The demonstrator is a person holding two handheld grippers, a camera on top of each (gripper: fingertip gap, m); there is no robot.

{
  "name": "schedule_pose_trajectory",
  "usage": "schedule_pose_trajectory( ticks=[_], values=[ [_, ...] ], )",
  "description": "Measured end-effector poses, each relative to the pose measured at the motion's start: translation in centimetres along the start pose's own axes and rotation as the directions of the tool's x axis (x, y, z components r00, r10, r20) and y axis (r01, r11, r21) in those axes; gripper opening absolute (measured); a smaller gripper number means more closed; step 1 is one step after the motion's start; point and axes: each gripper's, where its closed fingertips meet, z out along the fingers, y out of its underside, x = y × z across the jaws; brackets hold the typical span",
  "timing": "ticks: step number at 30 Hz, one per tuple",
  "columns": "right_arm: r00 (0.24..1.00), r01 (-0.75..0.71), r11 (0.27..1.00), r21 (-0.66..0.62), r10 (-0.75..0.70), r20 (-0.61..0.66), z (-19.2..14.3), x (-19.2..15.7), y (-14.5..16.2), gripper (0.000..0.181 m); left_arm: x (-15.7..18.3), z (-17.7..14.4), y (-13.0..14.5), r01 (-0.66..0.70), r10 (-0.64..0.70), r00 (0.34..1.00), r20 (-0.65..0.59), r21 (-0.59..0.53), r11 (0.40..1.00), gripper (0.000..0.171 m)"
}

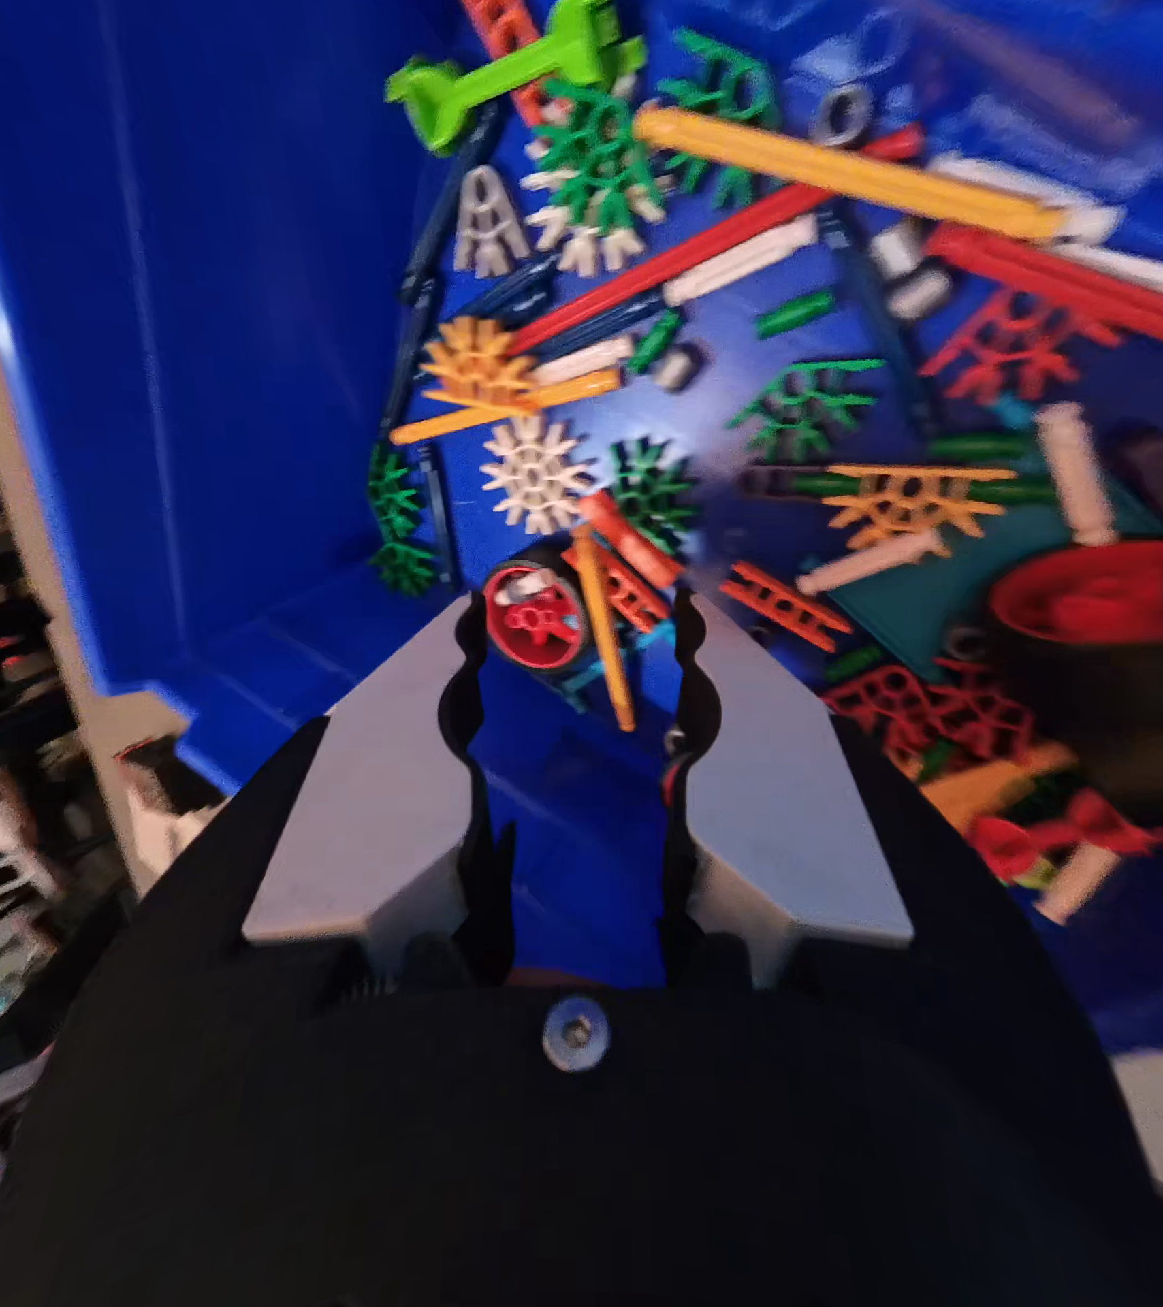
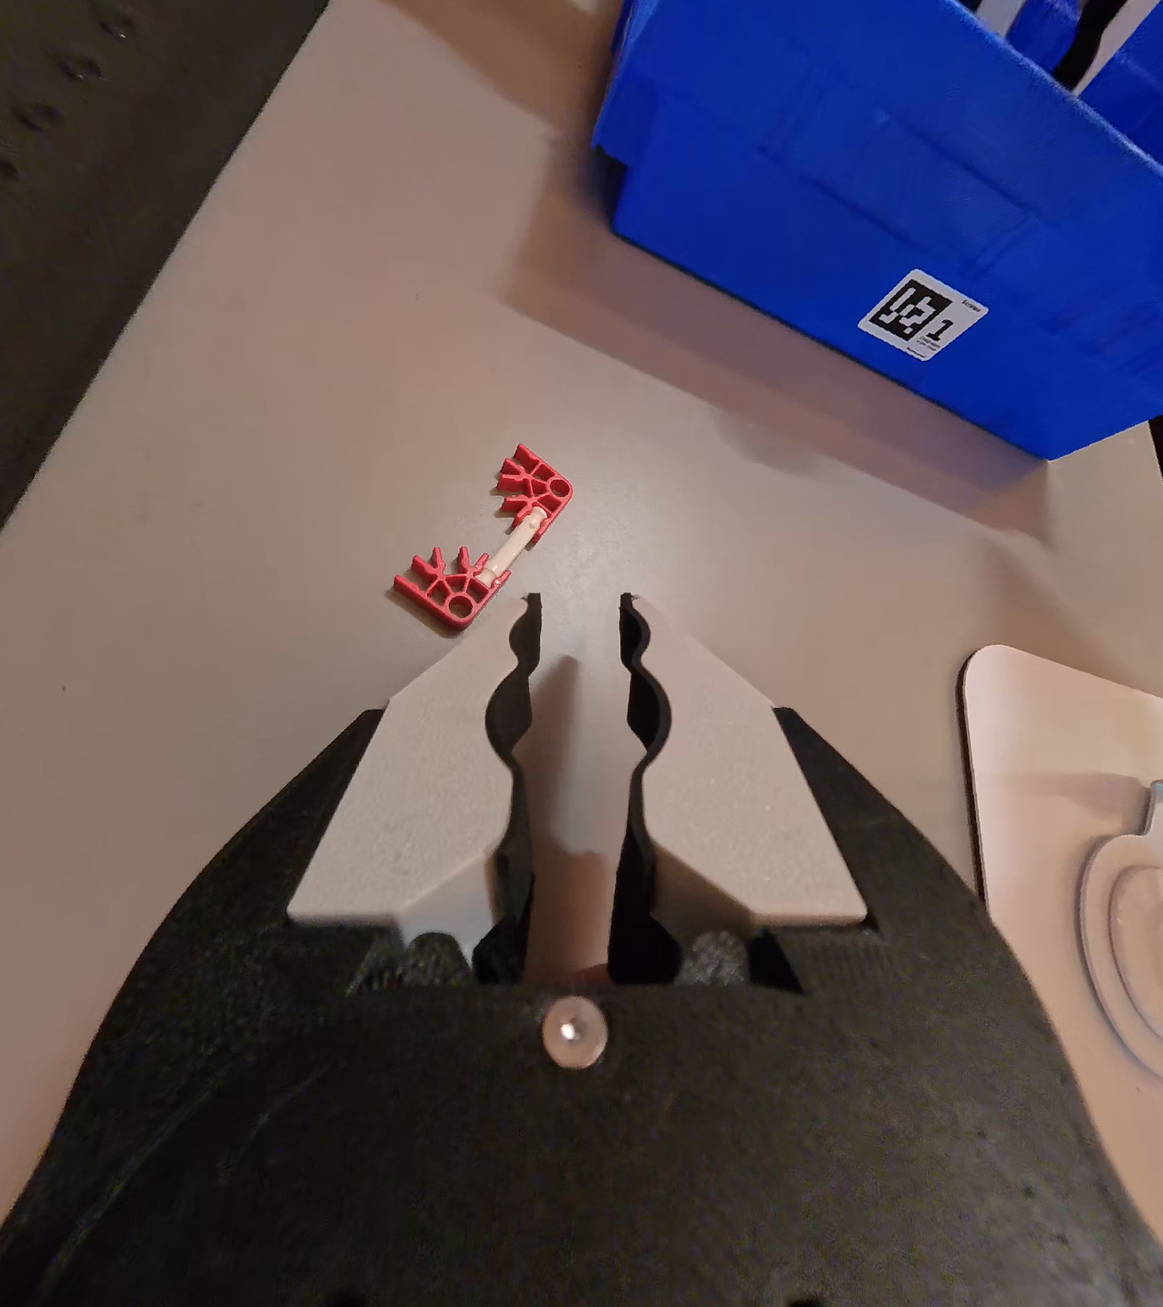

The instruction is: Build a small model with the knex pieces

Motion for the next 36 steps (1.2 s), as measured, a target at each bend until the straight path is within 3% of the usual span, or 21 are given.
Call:
schedule_pose_trajectory(
  ticks=[5, 9, 15, 17, 19, 25, 31, 34, 36],
  values=[
    [1.0, -0.001, 1.0, -0.007, 0.001, 0.004, 0.1, 0.0, 0.3, 0.02, 5.2, -1.7, 1.0, -0.088, 0.084, 0.964, -0.254, -0.005, 0.996, 0.047],
    [1.0, 0.0, 1.0, -0.006, 0.0, 0.002, 0.1, 0.0, 0.2, 0.02, 7.9, -1.4, 1.1, -0.152, 0.157, 0.929, -0.334, 0.041, 0.987, 0.047],
    [1.0, 0.0, 1.0, -0.008, 0.0, 0.006, 0.1, 0.0, 0.4, 0.02, 8.8, -0.5, -0.3, -0.15, 0.178, 0.927, -0.331, 0.109, 0.983, 0.052],
    [1.0, -0.001, 1.0, -0.009, 0.001, 0.006, 0.1, 0.0, 0.5, 0.019, 9.3, -0.7, -1.1, -0.124, 0.169, 0.918, -0.358, 0.145, 0.982, 0.067],
    [1.0, -0.004, 1.0, -0.011, 0.004, 0.006, 0.1, 0.0, 0.6, 0.02, 9.0, -0.4, -1.2, -0.125, 0.166, 0.925, -0.341, 0.138, 0.983, 0.065],
    [1.0, -0.006, 1.0, -0.012, 0.006, 0.008, 0.1, 0.1, 0.8, 0.019, 10.0, -0.5, 0.0, -0.021, 0.07, 0.89, -0.45, 0.112, 0.993, 0.078],
    [1.0, 0.004, 1.0, -0.021, -0.004, 0.003, 0.0, 0.1, 0.9, 0.019, 10.2, -0.7, 0.4, -0.09, 0.122, 0.919, -0.375, 0.103, 0.991, 0.069],
    [1.0, 0.009, 1.0, -0.022, -0.009, 0.002, -0.1, 0.1, 0.9, 0.019, 10.7, -0.9, 0.6, -0.076, 0.108, 0.912, -0.397, 0.097, 0.992, 0.058],
    [1.0, 0.009, 1.0, -0.019, -0.009, 0.004, -0.1, 0.0, 0.8, 0.019, 10.5, -0.8, 0.6, -0.082, 0.109, 0.921, -0.375, 0.087, 0.993, 0.063]
  ],
)
